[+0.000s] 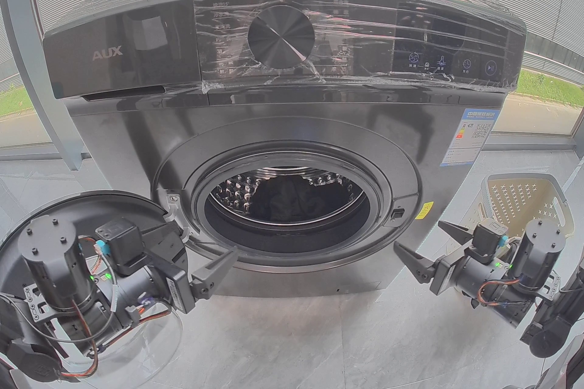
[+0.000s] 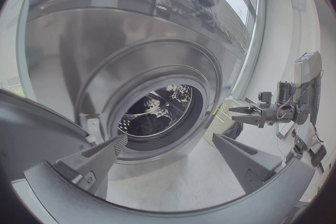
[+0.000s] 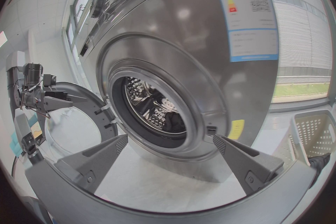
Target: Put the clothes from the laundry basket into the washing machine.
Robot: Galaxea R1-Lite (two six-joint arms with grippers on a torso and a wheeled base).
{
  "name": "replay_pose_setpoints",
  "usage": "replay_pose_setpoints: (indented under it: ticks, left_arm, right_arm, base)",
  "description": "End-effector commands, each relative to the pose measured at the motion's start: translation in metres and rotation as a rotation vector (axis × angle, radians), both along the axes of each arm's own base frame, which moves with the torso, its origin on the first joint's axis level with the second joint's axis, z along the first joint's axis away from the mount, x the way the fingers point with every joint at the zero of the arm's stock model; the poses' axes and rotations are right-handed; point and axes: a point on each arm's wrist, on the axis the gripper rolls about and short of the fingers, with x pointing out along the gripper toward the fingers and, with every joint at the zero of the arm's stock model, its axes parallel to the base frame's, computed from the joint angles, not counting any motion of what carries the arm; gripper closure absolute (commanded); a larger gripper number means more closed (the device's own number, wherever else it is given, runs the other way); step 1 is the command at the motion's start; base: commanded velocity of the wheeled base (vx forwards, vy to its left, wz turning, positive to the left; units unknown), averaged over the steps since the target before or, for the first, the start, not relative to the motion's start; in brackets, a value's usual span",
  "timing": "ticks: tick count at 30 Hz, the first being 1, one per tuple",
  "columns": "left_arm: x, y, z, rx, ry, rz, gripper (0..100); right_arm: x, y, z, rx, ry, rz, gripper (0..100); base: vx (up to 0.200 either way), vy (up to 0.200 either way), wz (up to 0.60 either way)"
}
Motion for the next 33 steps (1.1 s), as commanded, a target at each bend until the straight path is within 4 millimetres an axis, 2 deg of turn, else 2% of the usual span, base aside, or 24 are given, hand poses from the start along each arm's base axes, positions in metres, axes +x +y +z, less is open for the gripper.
replay_pose_setpoints:
  ticks: [1,3,5,14,21,27,28,30,31,33]
  left_arm:
    - [-0.015,0.019,0.006,-0.025,-0.041,0.034,0]
    - [-0.017,0.021,0.007,-0.027,-0.047,0.035,0]
    - [-0.024,0.026,0.009,-0.036,-0.064,0.041,0]
    - [-0.053,0.048,0.009,-0.022,-0.135,0.062,0]
    - [-0.076,0.065,-0.001,-0.014,-0.147,0.079,0]
    - [-0.097,0.082,-0.003,-0.020,-0.156,0.109,0]
    - [-0.097,0.082,-0.003,-0.020,-0.156,0.109,0]
    - [-0.107,0.093,-0.010,0.008,-0.124,0.167,0]
    - [-0.108,0.095,-0.011,0.009,-0.120,0.175,0]
    - [-0.120,0.104,-0.018,0.004,-0.102,0.215,0]
  right_arm:
    - [-0.013,-0.025,0.016,0.028,-0.052,-0.073,0]
    - [-0.015,-0.028,0.017,0.028,-0.054,-0.080,0]
    - [-0.028,-0.036,0.017,0.022,-0.048,-0.083,0]
    - [-0.050,-0.047,0.027,0.016,-0.041,-0.088,0]
    - [-0.076,-0.064,0.030,-0.011,0.025,-0.118,0]
    - [-0.112,-0.085,0.028,-0.037,0.056,-0.153,0]
    - [-0.112,-0.085,0.028,-0.037,0.056,-0.153,0]
    - [-0.130,-0.101,0.026,-0.031,0.035,-0.247,0]
    - [-0.132,-0.102,0.026,-0.030,0.031,-0.256,0]
    - [-0.147,-0.112,0.026,-0.019,-0.028,-0.322,0]
  base:
    - [-0.200,0.000,0.00]
    - [-0.200,0.000,0.00]
    - [-0.200,0.000,0.00]
    - [-0.200,0.000,0.00]
    - [-0.200,0.000,0.00]
    - [-0.200,0.000,0.00]
    - [0.000,0.000,0.00]
    - [0.000,0.000,0.00]
    - [0.000,0.000,0.00]
    - [0.000,0.000,0.00]
